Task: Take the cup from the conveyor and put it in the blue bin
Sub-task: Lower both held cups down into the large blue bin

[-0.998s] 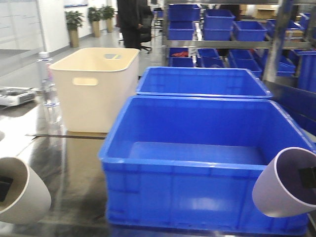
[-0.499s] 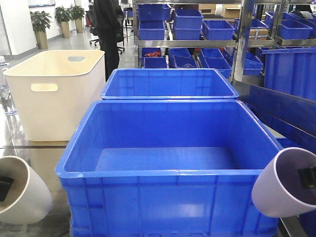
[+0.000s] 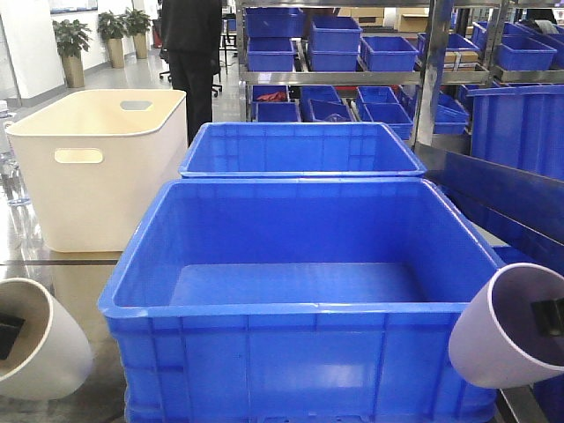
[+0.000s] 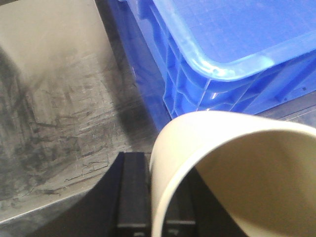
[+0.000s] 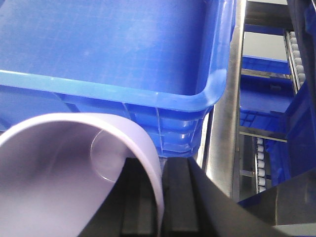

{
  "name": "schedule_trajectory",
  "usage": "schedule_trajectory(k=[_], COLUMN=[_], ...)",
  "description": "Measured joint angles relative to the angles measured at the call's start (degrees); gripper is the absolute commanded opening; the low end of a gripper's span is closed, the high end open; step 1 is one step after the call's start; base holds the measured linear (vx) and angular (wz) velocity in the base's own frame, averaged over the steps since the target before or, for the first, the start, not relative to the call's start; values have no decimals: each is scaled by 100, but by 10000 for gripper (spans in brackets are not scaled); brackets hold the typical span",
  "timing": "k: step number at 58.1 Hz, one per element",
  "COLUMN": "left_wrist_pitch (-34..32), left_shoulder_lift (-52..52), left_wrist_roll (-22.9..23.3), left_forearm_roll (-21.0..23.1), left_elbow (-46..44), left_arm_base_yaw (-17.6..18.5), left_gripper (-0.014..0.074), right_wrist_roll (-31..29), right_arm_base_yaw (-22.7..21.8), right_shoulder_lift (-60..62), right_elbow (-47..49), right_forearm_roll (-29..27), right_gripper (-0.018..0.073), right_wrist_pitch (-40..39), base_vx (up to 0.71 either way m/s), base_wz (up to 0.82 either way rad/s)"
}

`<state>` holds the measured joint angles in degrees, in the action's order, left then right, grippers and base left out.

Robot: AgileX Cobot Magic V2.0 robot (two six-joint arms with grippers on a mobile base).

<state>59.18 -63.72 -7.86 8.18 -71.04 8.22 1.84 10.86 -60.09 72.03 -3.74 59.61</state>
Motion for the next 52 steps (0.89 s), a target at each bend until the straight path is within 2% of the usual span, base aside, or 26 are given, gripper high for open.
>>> schedule_trajectory(k=[21,31,43,52], left_wrist_pitch=[-237,-129,-39,-38], left_shoulder_lift=[0,0,-249,-1123], left_wrist_roll=[-21,-567,-742,-985], left_forearm_roll=[54,286,637,1140], left_elbow=[0,-164,-1399,-2584], left_arm_base_yaw=[0,0,0,84], left_gripper=[-5,-5,-5,-5], right_wrist_roll=[-5,-242,-548,-691], right_arm_base_yaw=[0,0,0,0], right_shoulder_lift=[0,18,-188,-939], right_elbow=[0,178,1435,2350], right_forearm_roll=[-12,-12,-7,-118], right_gripper=[-9,-9,-9,-9], right_wrist_pitch=[0,161,217,210], base_vx=[0,0,0,0], base_wz=[0,0,0,0])
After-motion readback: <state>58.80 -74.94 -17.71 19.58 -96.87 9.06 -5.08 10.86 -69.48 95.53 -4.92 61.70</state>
